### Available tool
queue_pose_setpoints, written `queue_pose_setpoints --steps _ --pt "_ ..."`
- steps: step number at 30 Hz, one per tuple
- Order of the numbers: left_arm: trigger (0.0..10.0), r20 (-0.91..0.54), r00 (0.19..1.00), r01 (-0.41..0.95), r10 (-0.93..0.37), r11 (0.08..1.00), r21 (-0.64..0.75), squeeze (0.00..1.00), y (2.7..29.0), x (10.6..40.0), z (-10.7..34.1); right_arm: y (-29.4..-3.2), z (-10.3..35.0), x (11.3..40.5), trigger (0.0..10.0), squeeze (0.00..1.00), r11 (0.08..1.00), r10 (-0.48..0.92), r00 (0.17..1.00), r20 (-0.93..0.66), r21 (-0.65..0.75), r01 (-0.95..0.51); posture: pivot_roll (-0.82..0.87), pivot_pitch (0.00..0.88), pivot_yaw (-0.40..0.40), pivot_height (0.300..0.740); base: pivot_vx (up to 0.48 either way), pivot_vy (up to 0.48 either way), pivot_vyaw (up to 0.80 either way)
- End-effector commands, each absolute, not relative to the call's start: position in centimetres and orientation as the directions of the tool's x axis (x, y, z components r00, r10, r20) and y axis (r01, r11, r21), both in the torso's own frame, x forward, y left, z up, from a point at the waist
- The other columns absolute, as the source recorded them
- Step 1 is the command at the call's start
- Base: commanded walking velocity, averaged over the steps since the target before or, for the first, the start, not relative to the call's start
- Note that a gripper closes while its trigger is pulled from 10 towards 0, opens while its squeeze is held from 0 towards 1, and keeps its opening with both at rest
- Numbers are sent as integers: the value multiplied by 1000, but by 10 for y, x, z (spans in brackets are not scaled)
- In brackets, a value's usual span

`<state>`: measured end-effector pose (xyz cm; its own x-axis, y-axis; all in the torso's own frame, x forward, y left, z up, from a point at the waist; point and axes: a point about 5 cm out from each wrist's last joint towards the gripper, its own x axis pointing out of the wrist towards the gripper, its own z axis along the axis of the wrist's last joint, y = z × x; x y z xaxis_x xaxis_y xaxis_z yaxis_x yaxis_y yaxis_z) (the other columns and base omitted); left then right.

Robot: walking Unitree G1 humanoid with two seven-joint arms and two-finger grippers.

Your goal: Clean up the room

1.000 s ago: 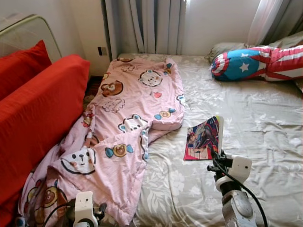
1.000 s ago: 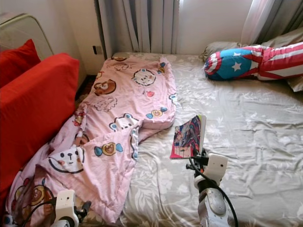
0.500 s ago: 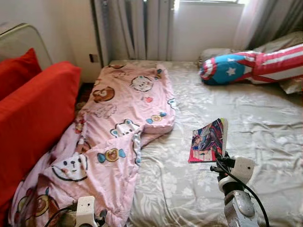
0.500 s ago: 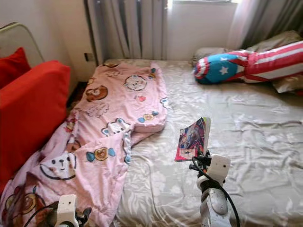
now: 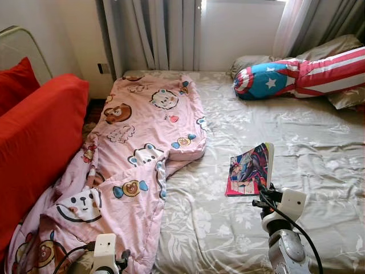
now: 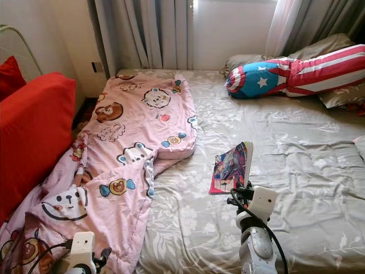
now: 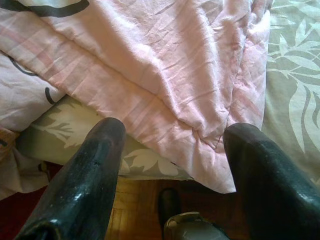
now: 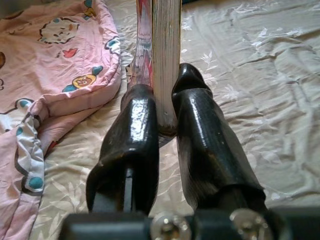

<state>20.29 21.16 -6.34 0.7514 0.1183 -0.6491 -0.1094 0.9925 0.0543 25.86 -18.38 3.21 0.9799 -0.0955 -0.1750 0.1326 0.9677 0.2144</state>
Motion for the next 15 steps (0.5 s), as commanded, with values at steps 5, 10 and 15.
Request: queue_pose_setpoints --steps 5,10,15 --pt "10000 -653 748 -101 119 993 66 0 210 200 -65 -183 41 266 10000 0 969 -100 987 -125 211 125 -28 0 -58 740 0 -49 0" --pt "10000 -652 749 -99 119 993 68 0 211 199 -65 -182 40 266 10000 0 968 -96 986 -135 217 124 -28 0 -58 740 0 -250 0" --pt "10000 -651 749 -101 122 992 70 0 211 199 -65 -179 40 267 10000 0 971 -84 987 -134 213 111 -30 0 -55 740 0 -255 -652"
